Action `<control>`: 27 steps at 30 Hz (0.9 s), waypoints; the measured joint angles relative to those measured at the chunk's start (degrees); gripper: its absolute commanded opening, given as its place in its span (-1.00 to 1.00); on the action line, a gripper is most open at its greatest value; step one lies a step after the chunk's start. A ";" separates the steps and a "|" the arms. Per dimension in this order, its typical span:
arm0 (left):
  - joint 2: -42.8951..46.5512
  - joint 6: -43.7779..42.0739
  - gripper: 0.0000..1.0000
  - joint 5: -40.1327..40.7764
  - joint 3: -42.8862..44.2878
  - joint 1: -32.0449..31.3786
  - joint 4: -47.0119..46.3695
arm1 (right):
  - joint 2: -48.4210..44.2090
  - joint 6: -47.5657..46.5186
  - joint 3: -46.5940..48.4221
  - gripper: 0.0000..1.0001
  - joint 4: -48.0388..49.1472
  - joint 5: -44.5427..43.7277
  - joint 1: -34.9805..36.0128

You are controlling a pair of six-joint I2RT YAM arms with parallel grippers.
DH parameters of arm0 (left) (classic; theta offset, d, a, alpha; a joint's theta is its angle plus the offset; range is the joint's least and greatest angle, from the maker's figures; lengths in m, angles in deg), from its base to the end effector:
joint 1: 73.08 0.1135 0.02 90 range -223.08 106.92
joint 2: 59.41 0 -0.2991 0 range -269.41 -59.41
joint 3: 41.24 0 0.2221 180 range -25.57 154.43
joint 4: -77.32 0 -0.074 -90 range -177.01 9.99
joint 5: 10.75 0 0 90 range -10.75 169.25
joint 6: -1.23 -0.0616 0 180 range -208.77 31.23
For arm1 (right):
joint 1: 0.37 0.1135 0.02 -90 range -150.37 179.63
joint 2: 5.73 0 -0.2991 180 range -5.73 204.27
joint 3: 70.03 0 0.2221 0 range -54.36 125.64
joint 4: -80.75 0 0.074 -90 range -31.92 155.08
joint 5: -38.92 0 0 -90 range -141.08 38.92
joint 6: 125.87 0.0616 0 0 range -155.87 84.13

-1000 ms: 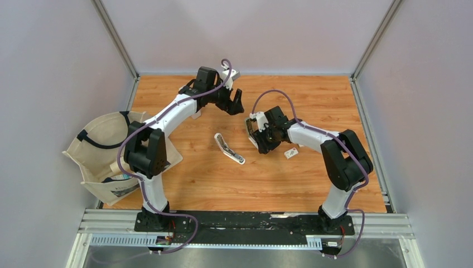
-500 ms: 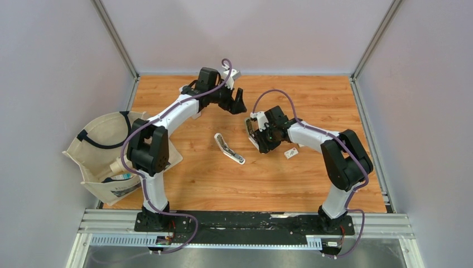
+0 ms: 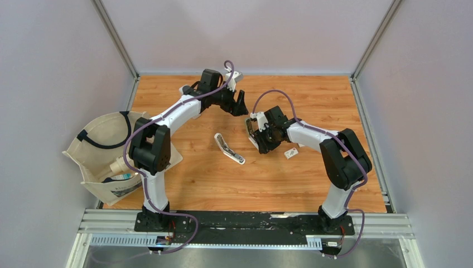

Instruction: Load the staples into the stapler

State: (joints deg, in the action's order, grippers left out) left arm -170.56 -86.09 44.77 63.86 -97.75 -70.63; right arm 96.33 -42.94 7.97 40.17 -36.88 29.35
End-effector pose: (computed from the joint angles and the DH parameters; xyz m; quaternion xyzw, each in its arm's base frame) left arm 0.3916 -0.2183 0.2921 0.2911 0.8183 -0.3577 0.3431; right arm 0.2900 0.1830 0.1946 -0.3313 0.9101 0.1610 0.1899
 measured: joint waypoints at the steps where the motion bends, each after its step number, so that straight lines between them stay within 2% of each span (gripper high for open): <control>1: -0.02 0.04 0.74 -0.09 0.00 -0.02 0.02 | 0.00 0.02 0.02 -0.16 -0.07 0.15 -0.17; 15: -2.21 0.90 0.55 -1.64 0.00 -0.76 -1.09 | 0.00 0.81 0.22 -0.26 -0.61 1.38 -1.68; 27: -2.95 1.18 0.11 -4.35 -0.15 -1.31 -0.85 | 0.07 1.25 0.39 -0.29 -0.87 1.33 -1.66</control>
State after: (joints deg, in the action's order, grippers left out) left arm -173.51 -84.91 40.42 63.70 -99.06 -71.48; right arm 96.39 -41.70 8.36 39.30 -35.55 27.69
